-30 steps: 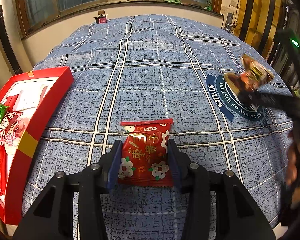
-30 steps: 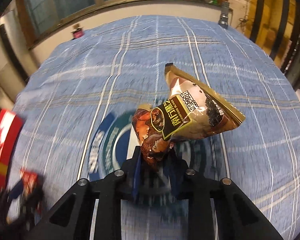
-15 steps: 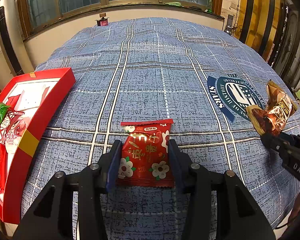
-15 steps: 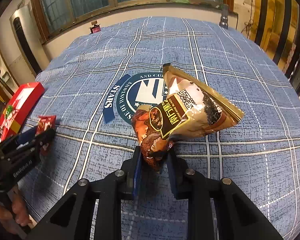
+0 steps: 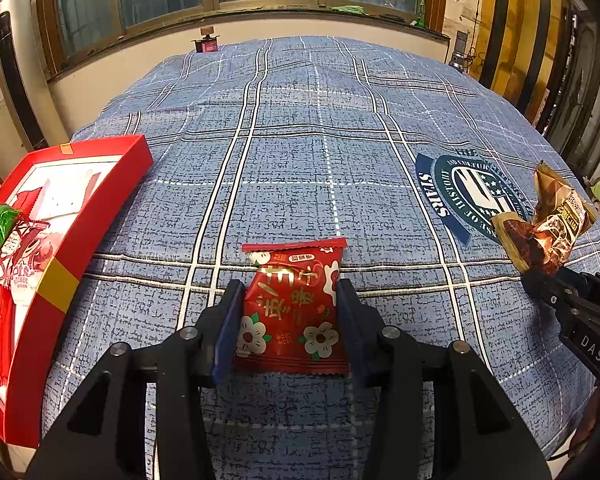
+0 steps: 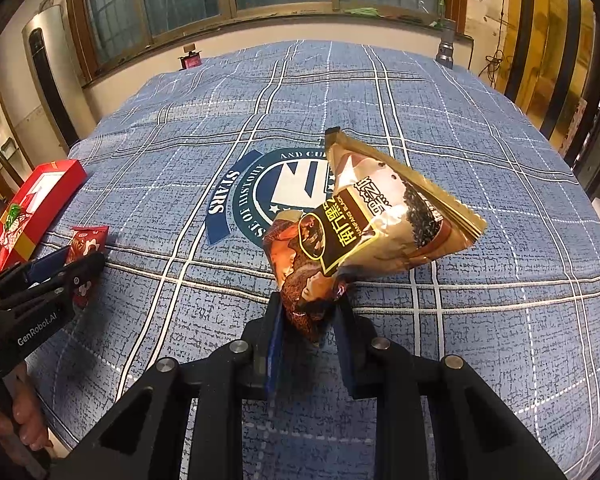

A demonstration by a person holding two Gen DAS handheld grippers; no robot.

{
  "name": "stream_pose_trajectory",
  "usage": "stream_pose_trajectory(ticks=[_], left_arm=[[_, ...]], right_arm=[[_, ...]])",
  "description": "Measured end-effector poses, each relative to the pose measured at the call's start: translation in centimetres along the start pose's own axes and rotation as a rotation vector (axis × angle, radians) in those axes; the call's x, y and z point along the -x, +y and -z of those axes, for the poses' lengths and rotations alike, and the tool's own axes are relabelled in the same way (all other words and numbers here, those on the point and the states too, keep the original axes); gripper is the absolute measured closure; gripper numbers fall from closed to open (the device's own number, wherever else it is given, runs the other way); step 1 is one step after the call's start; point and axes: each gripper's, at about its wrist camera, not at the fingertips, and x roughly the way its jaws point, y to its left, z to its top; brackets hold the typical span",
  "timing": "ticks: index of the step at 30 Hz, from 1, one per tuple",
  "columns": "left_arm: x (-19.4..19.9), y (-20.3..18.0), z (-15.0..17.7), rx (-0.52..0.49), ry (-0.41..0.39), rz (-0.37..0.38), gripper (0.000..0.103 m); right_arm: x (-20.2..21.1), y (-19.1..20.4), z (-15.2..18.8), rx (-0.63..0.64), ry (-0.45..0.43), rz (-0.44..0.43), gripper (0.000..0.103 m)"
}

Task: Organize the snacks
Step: 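Hold the red packet in the left gripper while the right lifts the gold-brown packet, then carry the red packet with the left gripper while the right carries the gold-brown packet toward the box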

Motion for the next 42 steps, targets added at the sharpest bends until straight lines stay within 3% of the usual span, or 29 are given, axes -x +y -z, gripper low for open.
stream_pose_trajectory(ticks=[16,24,28,34,39,42], left_arm=[[0.1,0.3,-0.1,0.007,-0.003,0.021,0.058],[0.7,1.1,0.3,0.009,-0.016,0.08,0.059],[2.8,2.1,0.4,-0.004,-0.064,0.072,0.06],[7.2,5.2,0.1,-0.029,-0.161,-0.06,0.061],[10.0,11.0,-0.5,0.043,-0.213,-0.147,0.061],[11.4,15.0,-1.0,0.087,-0.235,-0.212,0.061]], right_arm=[[0.2,-0.2,0.3,-0.006,-0.026,-0.014,0.078],[1.1,-1.1,1.4,-0.034,-0.045,-0.138,0.079],[1.3,-0.5,1.4,-0.032,-0.037,-0.185,0.079],[2.4,5.4,-1.4,0.099,-0.085,-0.27,0.082],[3.4,14.1,-5.2,0.234,-0.141,-0.414,0.097],[3.6,18.9,-6.9,0.303,-0.169,-0.458,0.097]])
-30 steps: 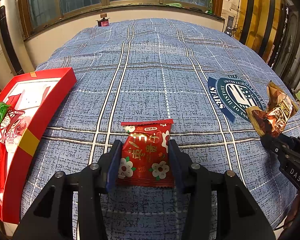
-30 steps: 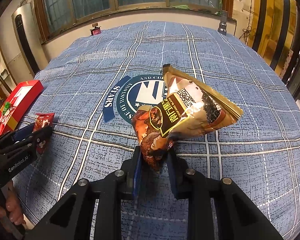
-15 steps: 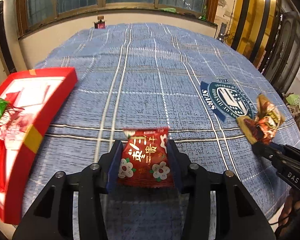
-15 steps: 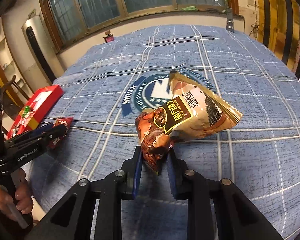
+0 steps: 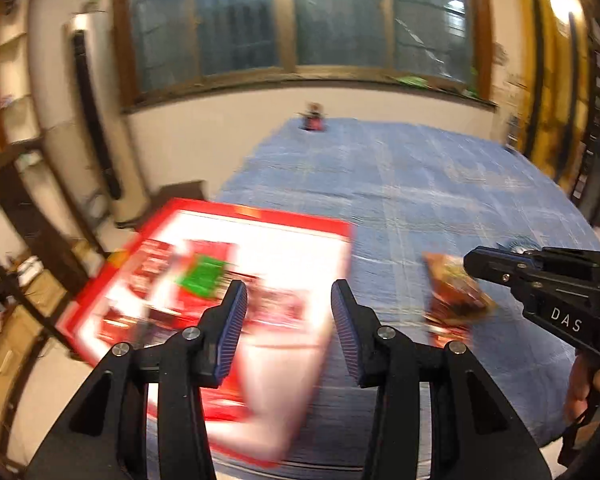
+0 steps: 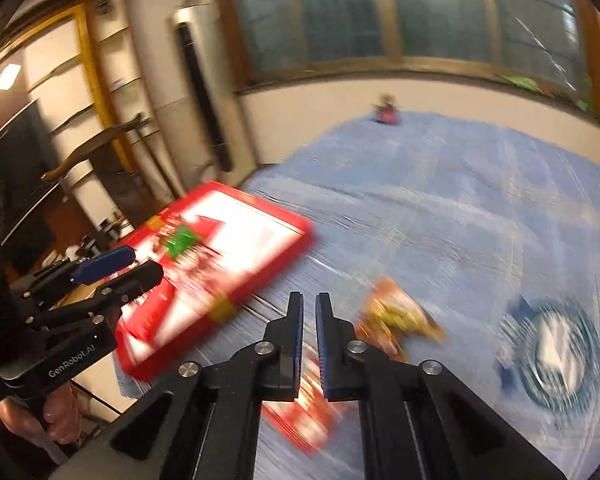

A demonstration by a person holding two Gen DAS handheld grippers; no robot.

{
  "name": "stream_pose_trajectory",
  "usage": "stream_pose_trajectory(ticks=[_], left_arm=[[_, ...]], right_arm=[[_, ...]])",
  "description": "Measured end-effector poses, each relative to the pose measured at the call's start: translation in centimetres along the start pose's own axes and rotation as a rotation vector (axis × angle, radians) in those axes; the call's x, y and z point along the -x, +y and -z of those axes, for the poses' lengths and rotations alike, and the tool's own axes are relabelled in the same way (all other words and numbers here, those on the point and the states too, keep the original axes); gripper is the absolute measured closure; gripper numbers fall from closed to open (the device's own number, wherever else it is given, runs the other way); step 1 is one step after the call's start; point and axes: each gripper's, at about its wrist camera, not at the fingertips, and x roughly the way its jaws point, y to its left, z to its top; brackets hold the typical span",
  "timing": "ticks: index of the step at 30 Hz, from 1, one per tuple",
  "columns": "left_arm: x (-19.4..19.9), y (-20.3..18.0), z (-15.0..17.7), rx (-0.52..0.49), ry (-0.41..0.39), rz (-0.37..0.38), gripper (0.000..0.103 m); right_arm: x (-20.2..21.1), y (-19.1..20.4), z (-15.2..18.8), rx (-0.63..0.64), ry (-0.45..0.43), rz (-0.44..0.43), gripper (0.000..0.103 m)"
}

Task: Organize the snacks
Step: 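Carry the red packet with the left gripper while the right carries the gold-brown packet toward the box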

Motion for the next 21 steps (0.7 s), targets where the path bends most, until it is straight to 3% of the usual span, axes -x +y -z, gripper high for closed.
stream_pose_trajectory(ticks=[3,8,12,13,16,18,21], left_arm=[[0.1,1.6,0.3,-0.003,0.032,0.025,0.061],[-0.7,-2.3,2.3,-0.066,0.116,0.169,0.06],[-2.1,-4.9,3.1,-0.043,0.186,0.244,0.06],[-2.3,-5.1,3.2,-0.036,0.197,0.257,0.06],[-2.6,-5.2,3.4,-0.046,0.208,0.224,0.06],[-2.3,-5.0,3.5,-0.039,0.212,0.21,0.06],[-2.0,-4.8,3.5,-0.039,0.213,0.189,0.06]], right_arm=[[-0.8,1.2,-1.4,0.025,-0.021,0.021,0.097],[0.1,-2.1,-0.1,-0.029,0.01,0.08,0.093],[0.3,-6.1,1.7,-0.114,0.142,0.025,0.056],[0.1,-6.2,2.0,-0.112,0.161,0.028,0.054],[-0.7,-6.0,2.6,-0.131,0.164,0.048,0.05],[-2.4,-6.0,2.4,-0.189,0.191,0.057,0.035],[-5.3,-6.0,2.4,-0.21,0.26,0.141,0.038]])
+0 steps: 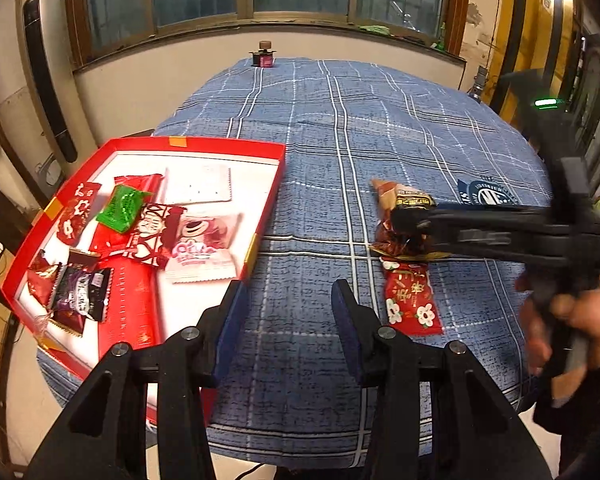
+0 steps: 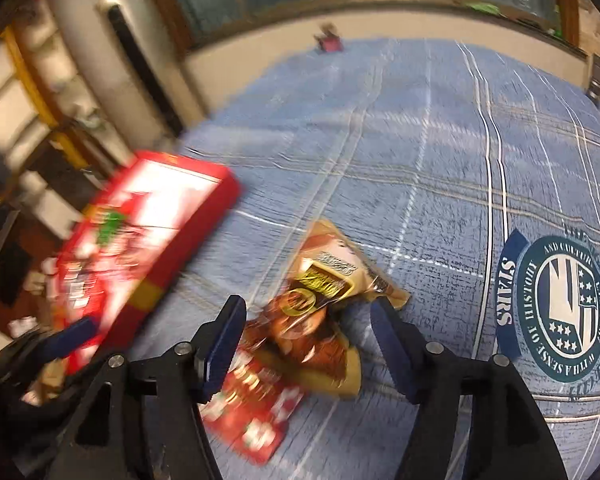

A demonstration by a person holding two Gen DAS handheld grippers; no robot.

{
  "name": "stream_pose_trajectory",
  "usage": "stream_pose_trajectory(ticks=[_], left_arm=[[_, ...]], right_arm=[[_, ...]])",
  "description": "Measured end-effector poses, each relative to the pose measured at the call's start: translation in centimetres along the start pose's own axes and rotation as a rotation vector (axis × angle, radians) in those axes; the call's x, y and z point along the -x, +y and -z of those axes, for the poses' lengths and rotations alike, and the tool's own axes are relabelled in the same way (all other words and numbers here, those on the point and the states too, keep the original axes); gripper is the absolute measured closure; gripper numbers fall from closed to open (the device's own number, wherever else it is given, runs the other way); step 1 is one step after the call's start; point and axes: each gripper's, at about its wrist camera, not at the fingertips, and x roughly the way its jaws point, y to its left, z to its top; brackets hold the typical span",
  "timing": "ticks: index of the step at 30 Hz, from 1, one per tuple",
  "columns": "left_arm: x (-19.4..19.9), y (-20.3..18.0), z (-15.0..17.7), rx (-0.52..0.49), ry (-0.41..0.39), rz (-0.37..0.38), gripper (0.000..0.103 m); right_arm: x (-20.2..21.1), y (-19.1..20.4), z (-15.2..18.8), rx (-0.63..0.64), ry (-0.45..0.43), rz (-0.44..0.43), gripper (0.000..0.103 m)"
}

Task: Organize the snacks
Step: 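Carry the red packet with the left gripper while the right carries the gold-brown packet toward the box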

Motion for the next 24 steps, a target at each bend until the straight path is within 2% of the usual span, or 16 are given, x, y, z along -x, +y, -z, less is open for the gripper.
stream_pose_trajectory(ticks=[1,2,5,6,8,10,13,16,17,20,21,24], left_arm=[[-0.1,0.0,0.0,-0.002,0.004,0.0,0.06],[-0.1,-0.1,0.0,-0.005,0.006,0.002,0.06],[-0.4,-0.8,-0.2,-0.027,0.011,0.009,0.06],[-0.6,-1.2,-0.3,-0.038,0.018,0.018,0.06],[-1.1,-2.4,-0.5,-0.068,0.024,0.027,0.06],[-1.7,-3.9,-0.6,-0.097,0.036,0.031,0.06],[-3.2,-6.0,-0.9,-0.117,0.082,0.06,0.055],[-4.7,-7.6,-1.3,-0.117,0.106,0.065,0.053],[-5.2,-7.9,-1.3,-0.111,0.119,0.063,0.047],[-7.0,-9.0,-1.1,-0.103,0.168,0.064,0.042],[-6.9,-9.3,-1.1,-0.102,0.138,0.045,0.041],[-7.3,-9.7,-1.1,-0.103,0.127,0.057,0.042]], right_arm=[[-0.9,0.1,0.0,0.003,0.022,0.039,0.04],[-1.2,0.0,0.1,0.01,-0.001,0.042,0.05],[-0.5,-1.0,0.8,0.01,-0.029,0.017,0.071],[-0.2,-1.5,1.0,0.009,-0.041,0.041,0.073],[0.8,-3.6,1.8,-0.008,-0.075,0.089,0.074],[1.9,-6.6,2.6,-0.075,-0.081,0.07,0.073],[4.1,-9.9,4.4,-0.106,-0.099,0.138,0.074],[5.7,-12.5,6.4,-0.159,-0.102,0.097,0.073],[5.8,-13.0,6.5,-0.172,-0.103,0.088,0.073],[6.1,-13.6,7.2,-0.179,-0.111,0.071,0.073],[6.0,-13.6,7.2,-0.179,-0.114,0.074,0.073],[5.9,-13.5,7.1,-0.174,-0.12,0.082,0.073]])
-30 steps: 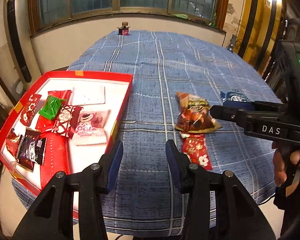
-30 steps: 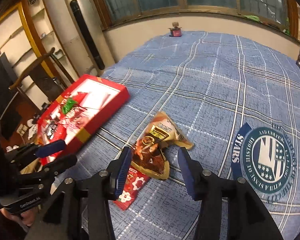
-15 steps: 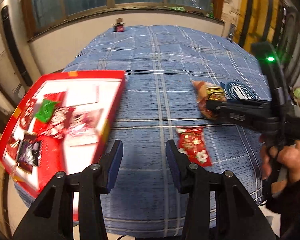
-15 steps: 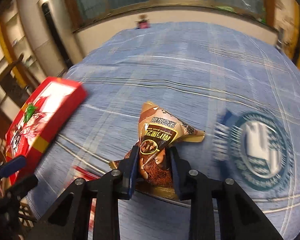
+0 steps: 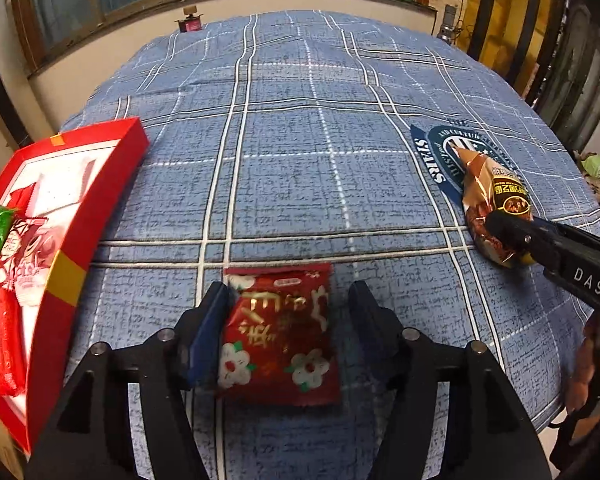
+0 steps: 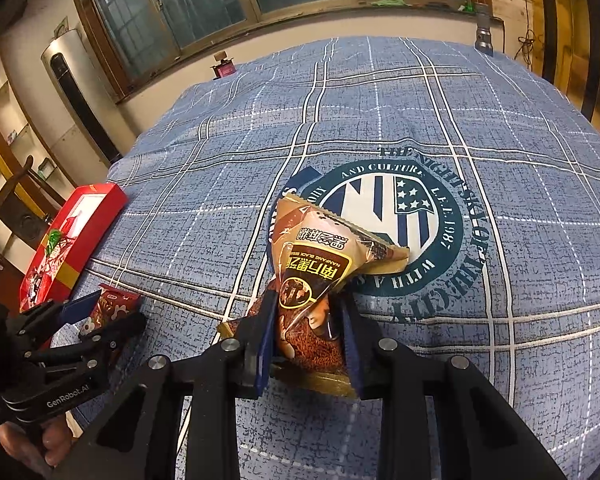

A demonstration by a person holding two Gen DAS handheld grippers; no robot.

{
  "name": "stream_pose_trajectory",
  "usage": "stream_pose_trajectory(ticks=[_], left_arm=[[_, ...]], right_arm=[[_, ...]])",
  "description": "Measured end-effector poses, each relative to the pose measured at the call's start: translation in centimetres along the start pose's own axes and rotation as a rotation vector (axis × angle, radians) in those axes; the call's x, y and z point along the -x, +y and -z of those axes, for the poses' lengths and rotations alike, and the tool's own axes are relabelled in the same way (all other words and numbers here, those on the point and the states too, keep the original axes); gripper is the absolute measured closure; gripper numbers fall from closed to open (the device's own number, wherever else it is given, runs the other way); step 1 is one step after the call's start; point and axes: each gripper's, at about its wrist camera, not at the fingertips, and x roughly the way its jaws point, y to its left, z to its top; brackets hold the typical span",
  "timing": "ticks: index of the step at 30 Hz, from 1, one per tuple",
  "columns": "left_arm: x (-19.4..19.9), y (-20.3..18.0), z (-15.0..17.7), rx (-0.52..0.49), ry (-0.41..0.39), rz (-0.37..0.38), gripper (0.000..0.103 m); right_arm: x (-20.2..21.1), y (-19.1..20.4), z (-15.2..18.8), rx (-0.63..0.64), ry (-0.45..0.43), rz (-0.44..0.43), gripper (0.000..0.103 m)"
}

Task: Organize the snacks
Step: 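Carry the red packet with the left gripper while the right carries the gold-brown packet toward the box, then open both grippers over the red-rimmed box to drop both packets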

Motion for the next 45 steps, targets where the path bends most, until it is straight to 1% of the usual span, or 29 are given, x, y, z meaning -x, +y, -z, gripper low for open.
stream_pose_trajectory(ticks=[1,2,3,7,9,10,13,15,17,20,21,23,25,26,27,28,29,30,33,36,39,41,43,44,45], left_arm=[[-0.1,0.0,0.0,0.001,-0.013,0.0,0.042],[-0.1,0.1,-0.1,0.0,-0.022,-0.003,0.052],[0.0,0.1,-0.1,-0.002,-0.026,0.004,0.059],[0.2,0.1,0.1,-0.013,-0.036,0.02,0.063],[0.5,0.6,0.2,0.005,-0.039,0.047,0.068],[1.0,1.0,0.3,0.008,-0.05,0.056,0.068],[3.5,2.5,0.0,0.005,-0.107,0.021,0.068],[5.3,4.1,-0.4,0.02,-0.145,0.007,0.068],[7.3,6.5,-0.7,0.043,-0.182,-0.032,0.068],[9.6,10.9,-1.3,0.086,-0.219,-0.101,0.068],[10.4,12.7,-1.6,0.099,-0.231,-0.137,0.068],[11.5,15.1,-1.7,0.118,-0.243,-0.199,0.068],[12.2,17.4,-2.0,0.113,-0.238,-0.224,0.067],[12.2,18.3,-2.1,0.112,-0.231,-0.236,0.066],[12.0,19.2,-2.4,0.112,-0.214,-0.255,0.051],[11.7,19.9,-2.5,0.117,-0.2,-0.271,0.039],[11.5,20.6,-2.4,0.131,-0.2,-0.294,0.021],[11.5,21.1,-2.1,0.144,-0.216,-0.31,0.02],[12.3,22.3,-0.3,0.158,-0.263,-0.316,0.02],[12.8,23.7,0.6,0.19,-0.32,-0.307,0.02],[12.9,25.6,1.0,0.244,-0.353,-0.335,0.02],[13.1,27.1,1.5,0.292,-0.374,-0.392,0.02],[13.0,28.5,1.4,0.326,-0.391,-0.48,0.02],[12.9,29.4,1.4,0.337,-0.401,-0.514,0.02],[12.7,30.4,1.5,0.342,-0.406,-0.536,0.02]], right_arm=[[0.1,-0.1,0.1,-0.005,-0.001,-0.004,0.073],[0.1,-0.2,0.1,-0.012,-0.002,-0.008,0.073],[0.1,-0.2,0.1,-0.016,-0.003,-0.009,0.073],[0.2,0.2,0.4,-0.017,-0.014,-0.002,0.073],[0.2,0.9,0.4,-0.008,-0.013,-0.034,0.074],[0.3,1.4,0.3,-0.001,-0.016,-0.05,0.075],[0.7,4.0,-0.7,0.051,-0.035,-0.075,0.076],[1.0,6.3,-1.9,0.087,-0.044,-0.122,0.079],[1.1,9.4,-3.3,0.124,-0.055,-0.183,0.079],[0.4,14.2,-5.3,0.172,-0.052,-0.241,0.08],[0.2,15.7,-6.0,0.179,-0.057,-0.269,0.08],[0.0,18.7,-7.3,0.193,-0.069,-0.337,0.08],[0.2,21.7,-8.1,0.208,-0.106,-0.406,0.08],[0.1,23.2,-8.5,0.213,-0.126,-0.456,0.077],[-0.1,24.5,-8.9,0.21,-0.135,-0.511,0.076],[-0.4,25.5,-9.0,0.209,-0.138,-0.537,0.071],[-0.7,26.3,-9.0,0.212,-0.142,-0.534,0.057],[-0.8,26.7,-8.9,0.212,-0.149,-0.518,0.049],[-0.9,25.5,-8.2,0.19,-0.159,-0.525,0.049],[-0.9,23.1,-7.4,0.189,-0.16,-0.472,0.049],[-1.0,19.9,-6.6,0.163,-0.136,-0.436,0.049],[-1.0,17.8,-6.0,0.128,-0.127,-0.432,0.049],[-1.2,15.7,-5.7,0.09,-0.112,-0.45,0.049],[-1.2,14.8,-5.5,0.063,-0.109,-0.484,0.049],[-1.1,13.9,-5.3,0.033,-0.113,-0.539,0.049]])
